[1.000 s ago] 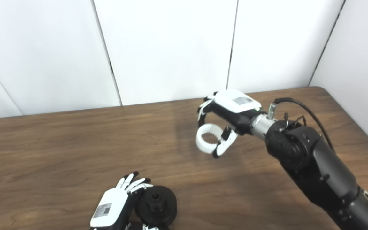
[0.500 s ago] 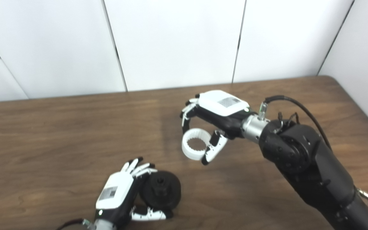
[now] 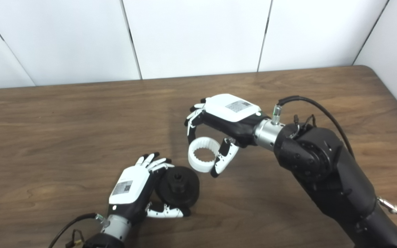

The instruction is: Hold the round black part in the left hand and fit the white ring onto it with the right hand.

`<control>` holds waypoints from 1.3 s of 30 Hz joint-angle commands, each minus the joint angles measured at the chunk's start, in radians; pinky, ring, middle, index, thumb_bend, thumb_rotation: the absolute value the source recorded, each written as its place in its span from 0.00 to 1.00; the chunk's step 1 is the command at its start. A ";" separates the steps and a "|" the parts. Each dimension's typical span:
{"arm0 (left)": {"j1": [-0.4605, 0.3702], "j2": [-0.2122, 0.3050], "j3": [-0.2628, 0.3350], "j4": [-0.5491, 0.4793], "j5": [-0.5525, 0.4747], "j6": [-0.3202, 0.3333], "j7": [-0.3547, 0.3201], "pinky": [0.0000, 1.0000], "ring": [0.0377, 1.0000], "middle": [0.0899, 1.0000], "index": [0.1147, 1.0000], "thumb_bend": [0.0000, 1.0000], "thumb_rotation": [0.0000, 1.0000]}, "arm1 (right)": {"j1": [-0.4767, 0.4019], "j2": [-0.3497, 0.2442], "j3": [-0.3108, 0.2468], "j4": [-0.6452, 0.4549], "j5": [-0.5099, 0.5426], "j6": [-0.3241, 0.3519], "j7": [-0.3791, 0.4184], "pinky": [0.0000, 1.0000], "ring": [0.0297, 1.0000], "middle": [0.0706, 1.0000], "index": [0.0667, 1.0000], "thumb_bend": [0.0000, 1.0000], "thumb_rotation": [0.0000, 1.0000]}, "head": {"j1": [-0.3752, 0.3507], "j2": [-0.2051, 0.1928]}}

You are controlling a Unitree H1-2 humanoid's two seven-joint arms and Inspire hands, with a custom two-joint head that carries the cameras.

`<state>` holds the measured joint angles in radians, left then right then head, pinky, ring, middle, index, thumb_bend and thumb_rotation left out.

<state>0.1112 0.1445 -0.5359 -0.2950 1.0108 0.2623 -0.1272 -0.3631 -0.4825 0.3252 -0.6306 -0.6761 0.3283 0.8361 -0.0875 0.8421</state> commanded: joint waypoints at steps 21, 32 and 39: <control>0.011 -0.007 -0.023 0.023 0.056 0.046 -0.134 1.00 0.97 0.84 0.42 0.52 0.06 | 0.002 0.079 0.060 0.017 -0.028 -0.047 -0.017 1.00 0.93 0.80 0.45 0.53 0.14 | 0.026 0.037; 0.008 -0.006 -0.028 0.025 0.065 0.043 -0.129 1.00 0.97 0.84 0.42 0.52 0.06 | 0.036 0.099 0.081 0.066 -0.047 -0.084 -0.052 1.00 0.93 0.80 0.45 0.53 0.14 | 0.048 0.031; 0.017 -0.011 -0.037 0.019 0.074 0.046 -0.126 1.00 0.96 0.84 0.42 0.52 0.06 | 0.060 0.118 0.097 0.091 -0.059 -0.119 -0.099 0.99 0.92 0.80 0.45 0.53 0.14 | 0.071 0.005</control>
<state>0.1017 0.1315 -0.5430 -0.3160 1.0558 0.2910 -0.1786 -0.2932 -0.3611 0.4207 -0.5414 -0.7318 0.2417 0.7487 -0.0153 0.8452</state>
